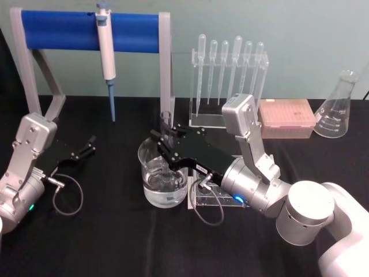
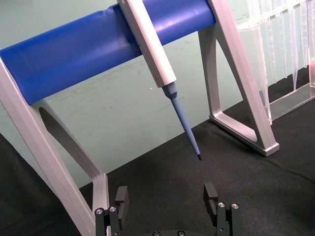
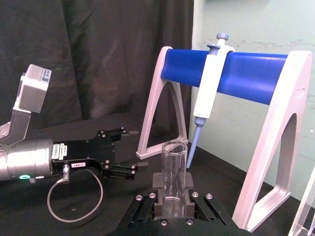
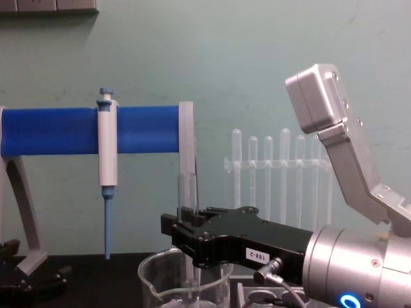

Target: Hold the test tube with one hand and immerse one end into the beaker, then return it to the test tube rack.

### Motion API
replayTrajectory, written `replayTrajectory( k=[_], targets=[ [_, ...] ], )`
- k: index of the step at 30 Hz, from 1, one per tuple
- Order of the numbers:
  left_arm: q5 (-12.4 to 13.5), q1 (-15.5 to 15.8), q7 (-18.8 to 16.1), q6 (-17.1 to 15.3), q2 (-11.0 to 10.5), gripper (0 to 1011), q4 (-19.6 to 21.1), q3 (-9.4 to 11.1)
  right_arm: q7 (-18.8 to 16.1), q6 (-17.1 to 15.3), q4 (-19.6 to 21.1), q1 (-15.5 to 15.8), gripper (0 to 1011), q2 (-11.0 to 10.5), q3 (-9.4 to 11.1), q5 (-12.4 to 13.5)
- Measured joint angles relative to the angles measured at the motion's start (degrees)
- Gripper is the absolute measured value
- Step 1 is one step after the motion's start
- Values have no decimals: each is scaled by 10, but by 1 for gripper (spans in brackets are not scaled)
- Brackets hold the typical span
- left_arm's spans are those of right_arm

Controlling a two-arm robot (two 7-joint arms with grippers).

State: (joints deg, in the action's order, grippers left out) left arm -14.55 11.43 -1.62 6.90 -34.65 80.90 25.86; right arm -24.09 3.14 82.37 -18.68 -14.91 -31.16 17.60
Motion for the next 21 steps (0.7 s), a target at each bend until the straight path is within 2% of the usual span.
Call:
replayTrajectory(
  k=[21],
  targets=[
    [0,0,0,0,0,1000,0,0,0,0,-1,-2,225,0,-1,3]
  ],
)
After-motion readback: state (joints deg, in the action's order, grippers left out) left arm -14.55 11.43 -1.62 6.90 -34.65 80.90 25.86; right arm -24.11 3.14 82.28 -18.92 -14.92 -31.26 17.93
